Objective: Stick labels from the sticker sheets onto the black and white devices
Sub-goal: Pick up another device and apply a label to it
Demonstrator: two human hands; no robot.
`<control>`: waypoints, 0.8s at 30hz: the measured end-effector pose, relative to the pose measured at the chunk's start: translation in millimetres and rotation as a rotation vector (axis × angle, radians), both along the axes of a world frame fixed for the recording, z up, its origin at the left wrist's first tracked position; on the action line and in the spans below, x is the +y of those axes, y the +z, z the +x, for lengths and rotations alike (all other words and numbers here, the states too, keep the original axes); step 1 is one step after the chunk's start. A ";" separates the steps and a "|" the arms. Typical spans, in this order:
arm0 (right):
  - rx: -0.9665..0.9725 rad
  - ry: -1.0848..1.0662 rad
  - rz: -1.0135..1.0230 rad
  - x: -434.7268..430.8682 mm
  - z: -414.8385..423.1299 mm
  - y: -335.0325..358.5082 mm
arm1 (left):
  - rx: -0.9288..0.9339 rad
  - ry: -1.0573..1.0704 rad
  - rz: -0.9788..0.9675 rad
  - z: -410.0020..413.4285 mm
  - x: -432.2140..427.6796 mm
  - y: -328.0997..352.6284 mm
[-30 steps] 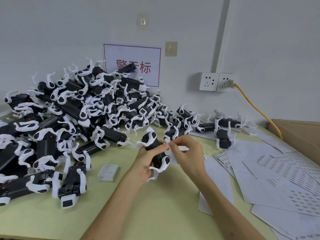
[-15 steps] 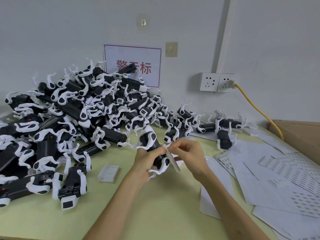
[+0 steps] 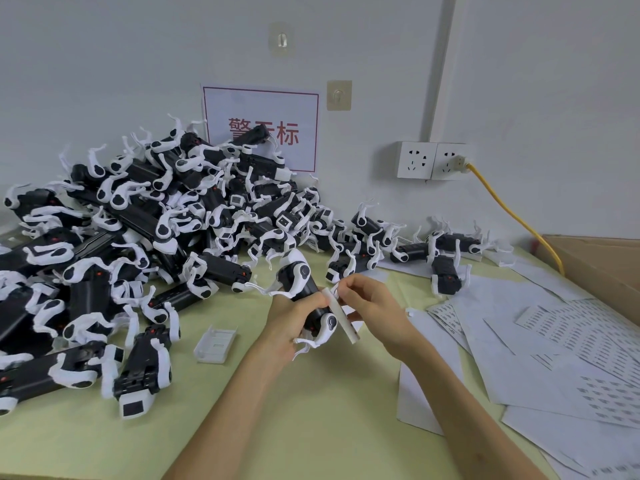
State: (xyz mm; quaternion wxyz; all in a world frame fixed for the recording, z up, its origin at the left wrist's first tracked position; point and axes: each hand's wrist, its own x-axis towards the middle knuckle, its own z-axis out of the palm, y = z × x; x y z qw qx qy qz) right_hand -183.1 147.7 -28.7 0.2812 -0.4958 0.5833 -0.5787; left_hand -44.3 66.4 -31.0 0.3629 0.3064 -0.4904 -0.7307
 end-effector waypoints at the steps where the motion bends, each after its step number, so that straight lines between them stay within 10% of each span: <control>1: -0.013 -0.017 0.003 -0.6 -0.5 -0.6 | -0.006 -0.002 -0.007 -0.4 0.3 0.0; 13: -0.071 -0.297 -0.160 -2.4 -6.5 -0.1 | 0.259 0.438 0.201 9.9 -21.0 3.6; 24: 0.097 -0.239 -0.194 -2.0 -4.6 -1.2 | 0.059 0.028 0.082 -4.2 5.8 4.1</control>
